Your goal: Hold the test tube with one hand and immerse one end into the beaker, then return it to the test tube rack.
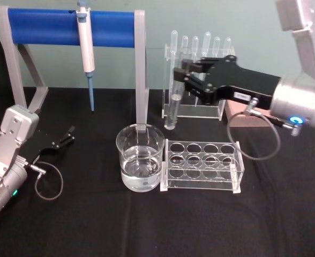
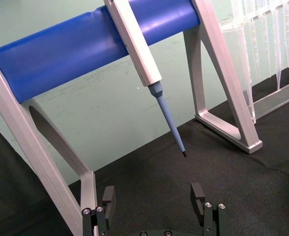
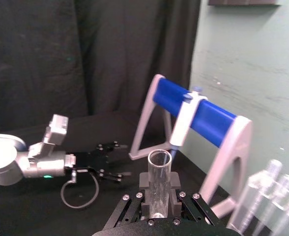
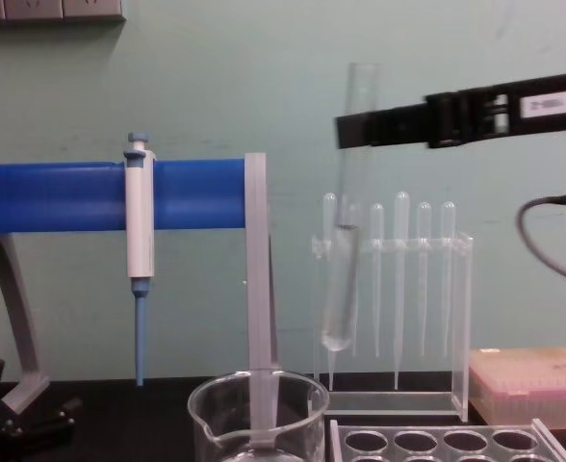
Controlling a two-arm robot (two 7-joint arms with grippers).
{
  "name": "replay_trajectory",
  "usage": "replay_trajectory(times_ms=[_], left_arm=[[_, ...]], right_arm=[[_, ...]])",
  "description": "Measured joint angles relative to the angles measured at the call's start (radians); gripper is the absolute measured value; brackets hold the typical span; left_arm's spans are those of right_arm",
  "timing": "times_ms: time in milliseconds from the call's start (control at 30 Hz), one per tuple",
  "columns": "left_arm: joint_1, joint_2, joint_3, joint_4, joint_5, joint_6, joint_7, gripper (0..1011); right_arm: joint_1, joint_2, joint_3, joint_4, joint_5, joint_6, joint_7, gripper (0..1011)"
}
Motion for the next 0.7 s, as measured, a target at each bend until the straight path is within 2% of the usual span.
replay_trajectory(times_ms=[300,567,700], left_arm=[[0.000,0.000,0.000,0.000,0.000,0.000,0.000,1000],[0.000,0.000,0.000,0.000,0.000,0.000,0.000,1000],[0.000,0.000,0.000,0.000,0.000,0.000,0.000,1000]], right_arm=[[0.074,-0.065,-0.100,0.062,-0.005,-0.001,0.012,234],[0.092,-0.091,-0.155,0.117,-0.019,-0.027,0.010,234],[0.090,-0.096,-0.170,0.137,-0.034,-0.052,0.003,234]])
